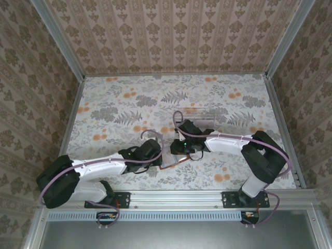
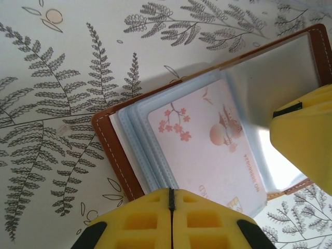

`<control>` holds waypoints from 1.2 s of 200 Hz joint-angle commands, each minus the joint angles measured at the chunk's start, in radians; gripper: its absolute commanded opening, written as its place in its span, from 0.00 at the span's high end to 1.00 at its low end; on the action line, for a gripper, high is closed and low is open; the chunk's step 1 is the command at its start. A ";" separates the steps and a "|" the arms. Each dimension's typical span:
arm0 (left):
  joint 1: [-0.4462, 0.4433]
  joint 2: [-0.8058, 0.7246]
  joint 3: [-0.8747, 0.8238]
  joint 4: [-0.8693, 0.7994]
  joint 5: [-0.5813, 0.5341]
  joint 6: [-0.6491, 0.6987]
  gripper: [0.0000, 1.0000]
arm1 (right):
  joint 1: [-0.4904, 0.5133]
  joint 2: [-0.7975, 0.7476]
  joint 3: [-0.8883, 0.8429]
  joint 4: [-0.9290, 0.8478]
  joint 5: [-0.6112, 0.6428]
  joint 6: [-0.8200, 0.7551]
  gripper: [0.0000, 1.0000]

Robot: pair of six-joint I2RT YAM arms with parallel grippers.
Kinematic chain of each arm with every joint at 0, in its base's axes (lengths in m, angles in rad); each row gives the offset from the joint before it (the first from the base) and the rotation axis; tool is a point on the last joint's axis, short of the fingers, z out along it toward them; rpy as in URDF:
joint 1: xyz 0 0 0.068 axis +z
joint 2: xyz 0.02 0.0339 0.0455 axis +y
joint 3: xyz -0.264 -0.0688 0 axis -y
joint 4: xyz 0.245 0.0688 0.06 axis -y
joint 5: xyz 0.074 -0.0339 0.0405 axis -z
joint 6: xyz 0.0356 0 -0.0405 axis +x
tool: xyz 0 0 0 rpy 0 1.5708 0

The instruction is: Take the credit cards out of the card holder

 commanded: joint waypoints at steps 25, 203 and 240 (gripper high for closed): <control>0.004 0.060 0.008 0.045 0.022 0.002 0.93 | 0.006 0.044 0.013 -0.008 -0.051 -0.021 0.74; 0.013 0.098 0.025 -0.022 -0.004 -0.019 1.00 | -0.014 0.004 -0.043 0.010 -0.009 0.001 1.00; 0.022 0.099 0.019 -0.024 -0.001 -0.021 1.00 | -0.037 -0.021 -0.060 0.007 -0.005 0.002 1.00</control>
